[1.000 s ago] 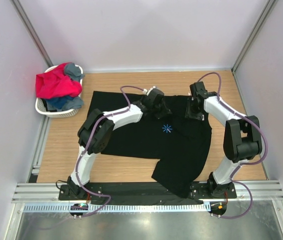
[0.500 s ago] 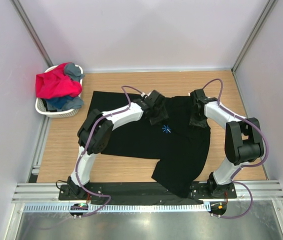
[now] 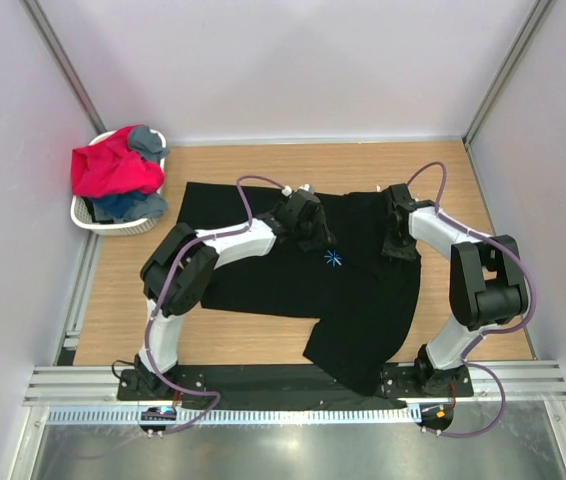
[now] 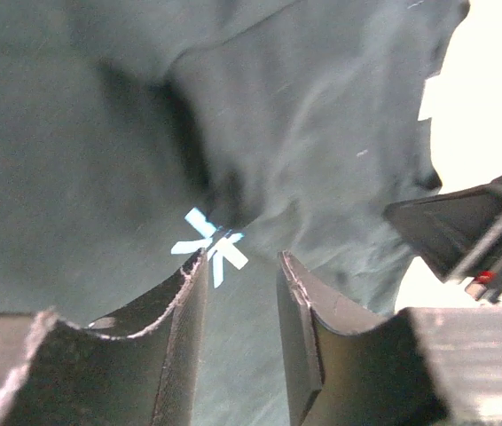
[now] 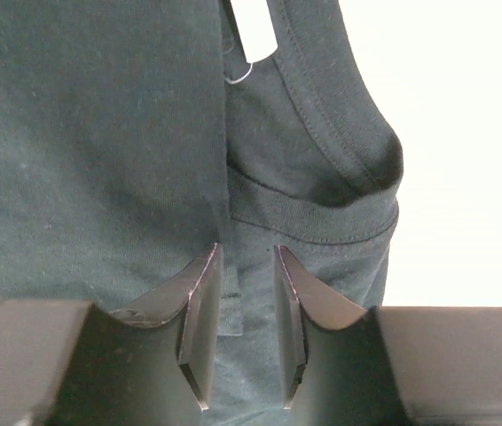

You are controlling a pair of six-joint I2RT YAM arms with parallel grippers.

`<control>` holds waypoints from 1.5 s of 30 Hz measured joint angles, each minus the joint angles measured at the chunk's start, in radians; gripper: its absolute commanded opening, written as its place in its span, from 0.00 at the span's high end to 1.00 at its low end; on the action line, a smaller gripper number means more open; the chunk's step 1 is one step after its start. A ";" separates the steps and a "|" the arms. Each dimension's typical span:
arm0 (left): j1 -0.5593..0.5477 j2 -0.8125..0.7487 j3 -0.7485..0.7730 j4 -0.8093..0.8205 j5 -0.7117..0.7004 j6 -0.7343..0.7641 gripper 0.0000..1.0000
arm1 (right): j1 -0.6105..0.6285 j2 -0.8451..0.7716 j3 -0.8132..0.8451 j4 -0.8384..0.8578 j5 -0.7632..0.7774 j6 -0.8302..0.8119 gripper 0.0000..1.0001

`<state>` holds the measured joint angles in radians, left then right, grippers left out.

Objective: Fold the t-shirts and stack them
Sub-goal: Fold the tshirt

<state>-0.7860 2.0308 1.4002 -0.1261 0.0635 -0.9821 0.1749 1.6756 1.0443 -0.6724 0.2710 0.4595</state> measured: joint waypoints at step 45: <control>0.000 0.119 0.035 0.180 0.042 0.058 1.00 | -0.079 0.039 0.054 0.027 0.006 -0.002 0.77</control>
<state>-0.7860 2.1494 1.4349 0.0536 0.1051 -0.9241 0.0959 1.7145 1.0981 -0.6453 0.2775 0.4580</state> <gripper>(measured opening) 0.016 0.223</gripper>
